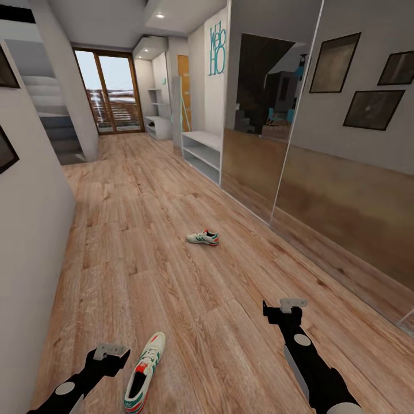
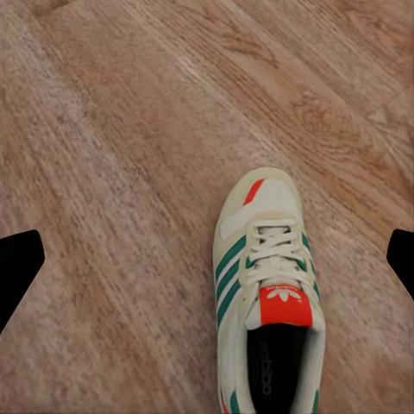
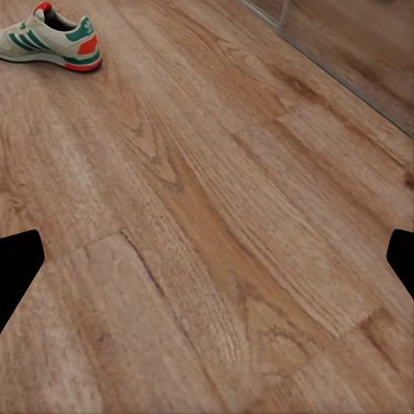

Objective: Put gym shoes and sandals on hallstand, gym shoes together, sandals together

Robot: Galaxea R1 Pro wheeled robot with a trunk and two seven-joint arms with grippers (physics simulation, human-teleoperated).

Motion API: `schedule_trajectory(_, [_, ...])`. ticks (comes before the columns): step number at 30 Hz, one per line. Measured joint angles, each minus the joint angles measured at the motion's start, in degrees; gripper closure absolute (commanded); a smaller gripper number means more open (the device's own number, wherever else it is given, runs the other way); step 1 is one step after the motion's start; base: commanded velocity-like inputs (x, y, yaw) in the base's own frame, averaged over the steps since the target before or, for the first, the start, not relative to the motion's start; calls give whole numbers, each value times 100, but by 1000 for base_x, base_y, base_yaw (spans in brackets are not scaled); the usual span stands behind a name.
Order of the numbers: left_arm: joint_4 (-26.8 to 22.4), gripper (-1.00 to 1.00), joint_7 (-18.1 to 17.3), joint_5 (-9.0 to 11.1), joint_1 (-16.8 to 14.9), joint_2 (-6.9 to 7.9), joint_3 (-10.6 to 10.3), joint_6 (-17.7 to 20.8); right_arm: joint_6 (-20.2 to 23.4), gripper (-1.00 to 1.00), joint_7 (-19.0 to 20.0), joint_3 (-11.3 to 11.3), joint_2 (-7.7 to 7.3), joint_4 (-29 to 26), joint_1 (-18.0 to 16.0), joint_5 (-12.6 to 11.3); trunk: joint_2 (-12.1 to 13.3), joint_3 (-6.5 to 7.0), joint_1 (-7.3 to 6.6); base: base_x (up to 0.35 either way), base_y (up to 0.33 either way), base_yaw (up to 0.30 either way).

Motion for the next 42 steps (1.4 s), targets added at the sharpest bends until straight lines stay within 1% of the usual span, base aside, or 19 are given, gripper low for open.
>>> schedule_trajectory(11, [35, -100, -38, -15, 6, -13, -4, -3, 6, -100, -1, -3, 0, 0, 0, 0, 0, -3, 0, -2, 0, 0])
schedule_trajectory(18, [45, -100, -56, -28, 5, -24, -31, -123, 7, -100, -5, -26, -1, 6, 0, -5, 0, -36, 0, 0, 0, 0])
schedule_trajectory(28, [51, -100, -63, -33, 1, -26, -197, -180, 18, -100, -8, -300, -1, 2, 0, -13, -400, -299, 219, 0, 0, 0])
schedule_trajectory(33, [51, -100, -63, -32, 0, -19, -233, -184, 23, -100, -4, -350, 5, -4, 0, -15, -600, -434, 329, 0, 0, 0])
schedule_trajectory(42, [51, -100, -63, -33, 0, -18, -237, -185, 23, -100, -7, -349, 7, -7, 0, -15, -961, -678, 527, 0, 0, 0])
